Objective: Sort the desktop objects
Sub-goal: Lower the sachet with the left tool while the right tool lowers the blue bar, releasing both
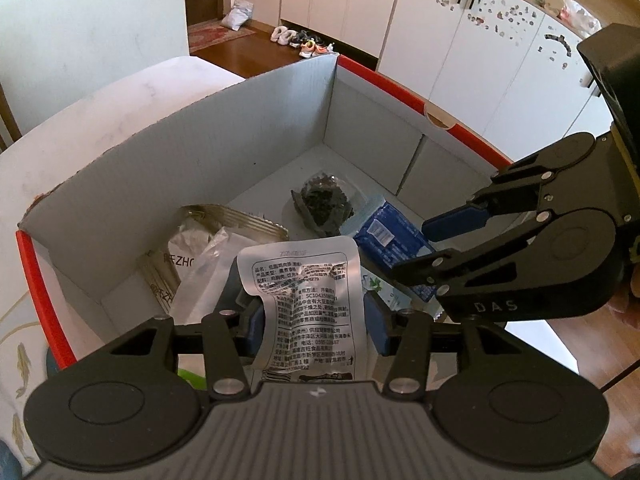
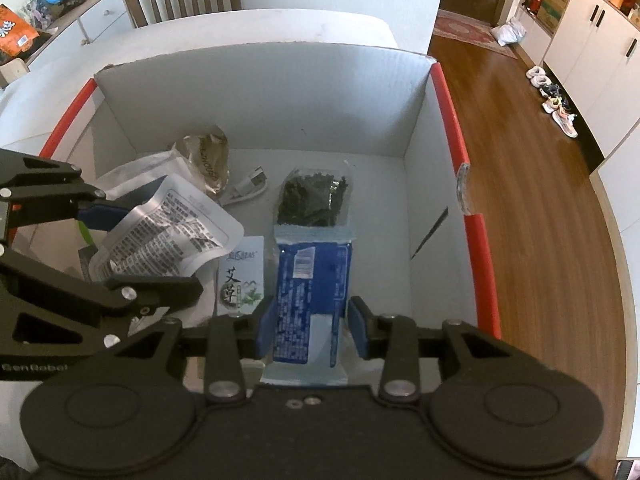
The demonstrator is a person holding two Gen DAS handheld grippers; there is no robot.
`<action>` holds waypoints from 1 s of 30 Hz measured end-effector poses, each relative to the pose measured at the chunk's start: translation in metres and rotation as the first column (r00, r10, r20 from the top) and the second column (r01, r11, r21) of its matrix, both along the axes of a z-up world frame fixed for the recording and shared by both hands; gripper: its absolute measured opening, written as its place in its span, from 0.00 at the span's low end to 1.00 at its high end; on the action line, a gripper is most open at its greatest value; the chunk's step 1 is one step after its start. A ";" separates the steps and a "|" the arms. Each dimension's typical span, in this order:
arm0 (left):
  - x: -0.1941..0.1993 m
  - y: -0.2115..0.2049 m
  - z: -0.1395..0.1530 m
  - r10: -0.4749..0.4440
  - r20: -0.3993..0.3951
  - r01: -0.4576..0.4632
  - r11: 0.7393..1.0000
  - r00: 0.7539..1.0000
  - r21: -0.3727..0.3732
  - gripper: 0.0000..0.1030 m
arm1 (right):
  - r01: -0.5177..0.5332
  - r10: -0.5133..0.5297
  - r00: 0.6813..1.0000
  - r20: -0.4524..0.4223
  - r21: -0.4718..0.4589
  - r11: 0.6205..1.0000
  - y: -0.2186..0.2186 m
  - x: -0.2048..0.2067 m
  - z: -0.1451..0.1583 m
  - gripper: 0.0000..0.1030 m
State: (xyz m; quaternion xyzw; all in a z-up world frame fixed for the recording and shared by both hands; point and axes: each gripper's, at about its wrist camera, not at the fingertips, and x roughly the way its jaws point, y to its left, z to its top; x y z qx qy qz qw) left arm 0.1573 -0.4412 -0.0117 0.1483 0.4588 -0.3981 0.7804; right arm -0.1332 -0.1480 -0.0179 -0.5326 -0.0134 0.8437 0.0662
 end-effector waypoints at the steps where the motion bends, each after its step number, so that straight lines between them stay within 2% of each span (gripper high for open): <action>1: 0.000 0.000 0.000 -0.001 0.002 0.001 1.000 1.000 0.001 0.48 | 0.001 -0.001 1.000 -0.004 -0.001 1.000 0.000 0.001 0.001 0.38; 10: -0.004 0.008 0.005 0.027 0.001 -0.027 0.999 1.000 -0.029 0.66 | -0.009 0.008 0.999 -0.031 -0.015 1.000 0.001 0.010 0.016 0.42; 30: -0.022 0.042 0.040 0.081 0.025 -0.078 0.990 0.996 -0.122 0.66 | -0.056 0.050 0.991 -0.127 -0.044 0.997 -0.020 0.034 0.053 0.42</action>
